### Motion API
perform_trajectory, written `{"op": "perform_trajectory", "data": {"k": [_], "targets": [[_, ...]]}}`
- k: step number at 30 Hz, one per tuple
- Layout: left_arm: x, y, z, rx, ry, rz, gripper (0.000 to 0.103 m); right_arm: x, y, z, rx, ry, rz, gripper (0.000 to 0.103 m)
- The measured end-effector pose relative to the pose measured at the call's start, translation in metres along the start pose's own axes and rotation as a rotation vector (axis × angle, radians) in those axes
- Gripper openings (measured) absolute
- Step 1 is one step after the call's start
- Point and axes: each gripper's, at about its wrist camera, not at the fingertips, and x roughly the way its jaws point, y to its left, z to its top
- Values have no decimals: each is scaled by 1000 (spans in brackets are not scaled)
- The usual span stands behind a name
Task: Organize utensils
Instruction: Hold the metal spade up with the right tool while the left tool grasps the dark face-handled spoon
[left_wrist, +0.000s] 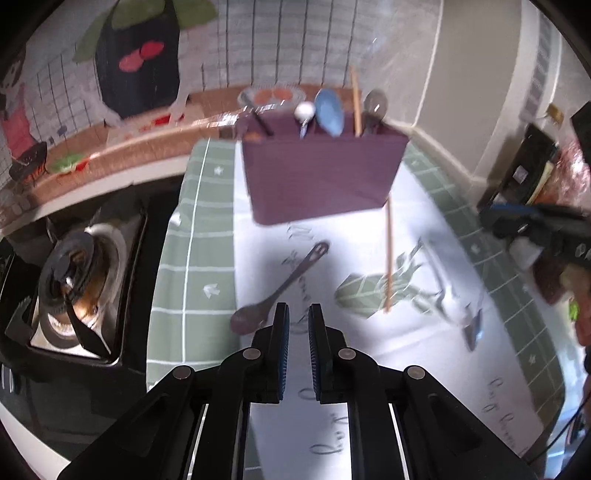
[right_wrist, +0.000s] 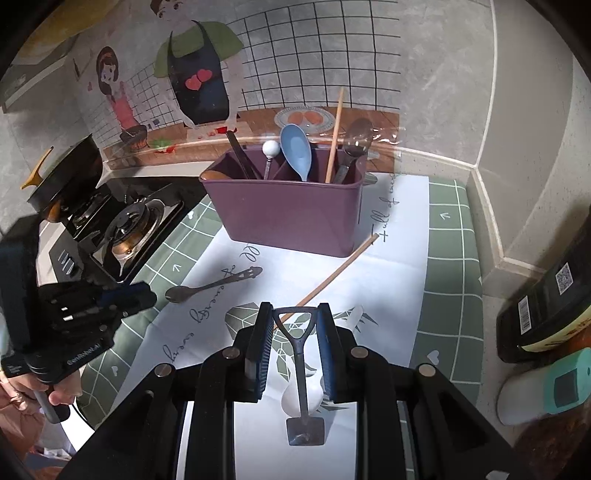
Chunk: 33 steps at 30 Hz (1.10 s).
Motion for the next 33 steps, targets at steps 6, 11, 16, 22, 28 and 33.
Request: {"op": "perform_trajectory", "data": {"k": [6, 11, 16, 22, 28, 33], "targets": [[18, 21, -12, -46, 38, 20, 49, 2, -1, -2, 0, 9, 8, 22], [38, 28, -10, -5, 62, 53, 54, 8, -1, -4, 12, 28, 21, 22], [67, 27, -6, 3, 96, 79, 54, 12, 1, -7, 10, 42, 23, 22], [69, 15, -6, 12, 41, 104, 20, 10, 1, -8, 23, 34, 19, 22], [38, 11, -6, 4, -34, 96, 2, 4, 1, -9, 25, 19, 20, 22], [15, 12, -5, 5, -74, 96, 0, 0, 1, -10, 28, 10, 23, 22]]}}
